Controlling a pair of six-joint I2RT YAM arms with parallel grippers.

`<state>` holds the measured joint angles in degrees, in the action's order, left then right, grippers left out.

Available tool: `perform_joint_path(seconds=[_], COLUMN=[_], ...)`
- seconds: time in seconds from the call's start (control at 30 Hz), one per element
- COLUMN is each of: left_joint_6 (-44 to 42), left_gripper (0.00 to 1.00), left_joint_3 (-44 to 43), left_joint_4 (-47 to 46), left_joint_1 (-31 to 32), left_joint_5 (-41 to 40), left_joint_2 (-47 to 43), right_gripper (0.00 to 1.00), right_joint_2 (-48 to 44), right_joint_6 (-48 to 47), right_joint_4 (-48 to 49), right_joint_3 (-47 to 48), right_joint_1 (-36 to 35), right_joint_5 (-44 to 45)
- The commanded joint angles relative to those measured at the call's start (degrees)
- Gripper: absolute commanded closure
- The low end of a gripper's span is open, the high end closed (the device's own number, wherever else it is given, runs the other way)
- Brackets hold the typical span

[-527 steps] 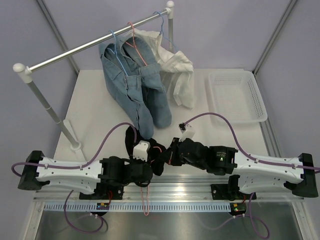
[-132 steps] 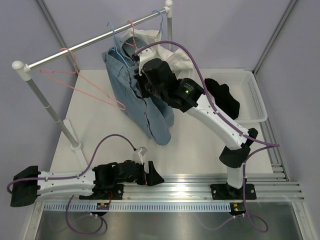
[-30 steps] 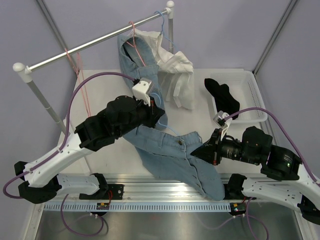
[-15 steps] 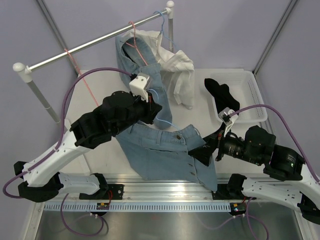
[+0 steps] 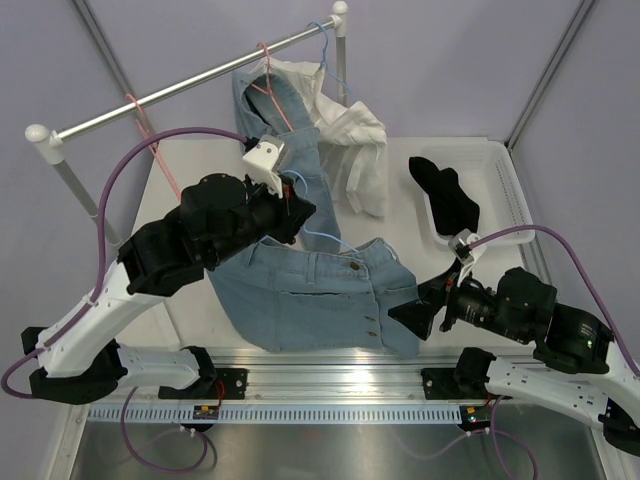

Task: Remove the skirt from the hanger

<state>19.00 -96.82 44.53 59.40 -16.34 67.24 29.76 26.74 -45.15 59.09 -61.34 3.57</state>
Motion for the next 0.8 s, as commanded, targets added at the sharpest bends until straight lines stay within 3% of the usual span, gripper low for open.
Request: perform_joint_path(seconds=[0.0,0.13,0.23,0.27,0.33,0.57,0.77], left_joint_6=[0.2,0.4,0.0,-0.1,-0.1,-0.4,-0.7], left_gripper=[1.00,1.00,1.00,1.00,1.00,1.00,1.00], left_joint_3=[-5.1,-6.8,-8.0,-8.2,-8.3,-6.8,-2.0], left_joint_4=[-4.8,-3.8,-2.7,-2.7,-2.6,-2.5,-4.8], left_joint_1=[-0.5,-0.5,-0.6,-0.6,-0.5,-0.7,-0.7], left_joint_5=[0.9,1.2,0.7,0.6,0.5,-0.8,-5.8], left_joint_2=[-2.3,-2.9,-3.3,-3.4,-3.9,-5.5,-9.8], right_gripper=[0.10,0.26,0.46,0.69,0.97,1.00,1.00], right_joint_2=[-0.8,-0.6,-0.7,-0.9,-1.8,-5.8,-15.5], right_joint_6=[-0.8,-1.0,-1.2,-1.0,-0.9,2.0,9.5], right_joint_4=[1.8,3.1,3.4,3.5,3.3,-0.6,-7.9], right_joint_3=[-2.4,-4.2,-4.9,-5.2,-5.4,-2.1,0.7], right_joint_1=[-0.3,-0.3,-0.3,-0.3,-0.3,-0.3,-0.3], right_joint_5=[0.3,0.1,-0.4,-0.2,1.4,10.5,26.0])
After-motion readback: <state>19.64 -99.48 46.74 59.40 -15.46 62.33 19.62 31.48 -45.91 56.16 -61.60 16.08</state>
